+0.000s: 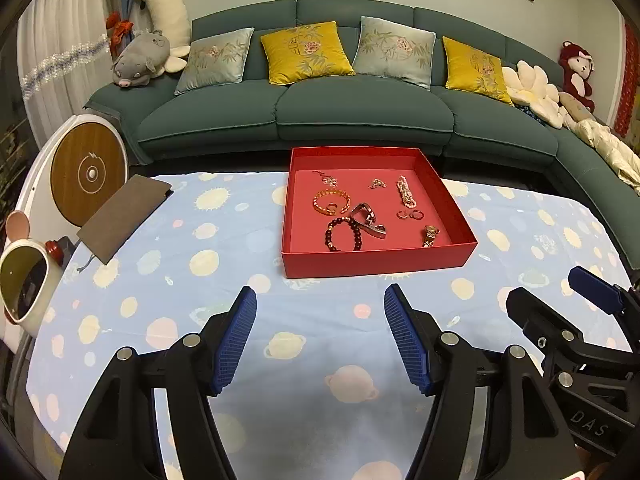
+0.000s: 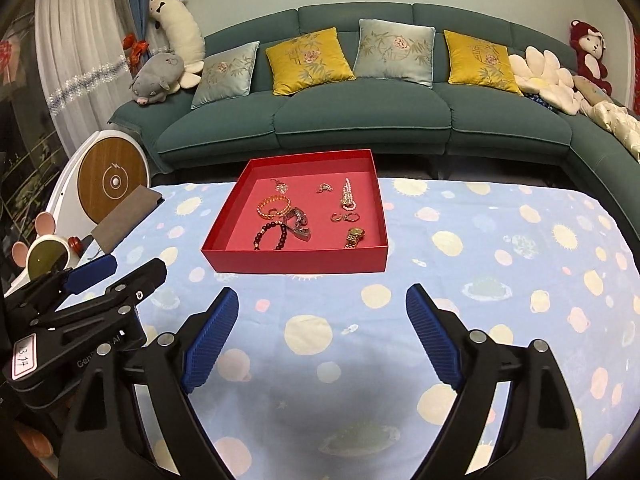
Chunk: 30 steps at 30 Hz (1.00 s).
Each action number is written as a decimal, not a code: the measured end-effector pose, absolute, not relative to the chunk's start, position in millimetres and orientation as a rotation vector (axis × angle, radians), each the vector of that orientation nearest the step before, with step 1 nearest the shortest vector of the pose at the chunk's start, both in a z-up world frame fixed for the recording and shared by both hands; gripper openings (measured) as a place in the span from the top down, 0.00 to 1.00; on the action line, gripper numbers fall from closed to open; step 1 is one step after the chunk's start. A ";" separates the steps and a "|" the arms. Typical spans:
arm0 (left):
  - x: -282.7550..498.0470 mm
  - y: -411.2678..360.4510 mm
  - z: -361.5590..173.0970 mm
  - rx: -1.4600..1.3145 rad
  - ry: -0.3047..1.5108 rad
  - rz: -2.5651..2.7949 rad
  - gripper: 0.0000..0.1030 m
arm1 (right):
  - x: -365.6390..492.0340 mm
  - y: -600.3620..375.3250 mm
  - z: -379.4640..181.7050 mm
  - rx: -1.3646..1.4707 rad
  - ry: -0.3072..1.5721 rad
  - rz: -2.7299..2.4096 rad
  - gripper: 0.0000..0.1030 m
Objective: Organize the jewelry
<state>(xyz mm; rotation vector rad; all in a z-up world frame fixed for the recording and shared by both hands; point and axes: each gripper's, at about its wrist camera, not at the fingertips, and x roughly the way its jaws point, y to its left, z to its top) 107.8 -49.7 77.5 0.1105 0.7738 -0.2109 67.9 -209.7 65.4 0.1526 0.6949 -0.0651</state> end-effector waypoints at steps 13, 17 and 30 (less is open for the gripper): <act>112.9 -54.8 62.8 0.116 0.818 -0.180 0.36 | 66.8 -209.2 55.0 0.138 0.702 -0.117 0.15; 114.4 -56.9 56.7 0.117 0.834 -0.171 0.36 | 66.3 -208.2 51.6 0.130 0.708 -0.132 0.15; 114.4 -72.2 50.8 0.118 0.829 -0.152 0.36 | 62.6 -218.3 45.0 0.116 0.720 -0.188 0.14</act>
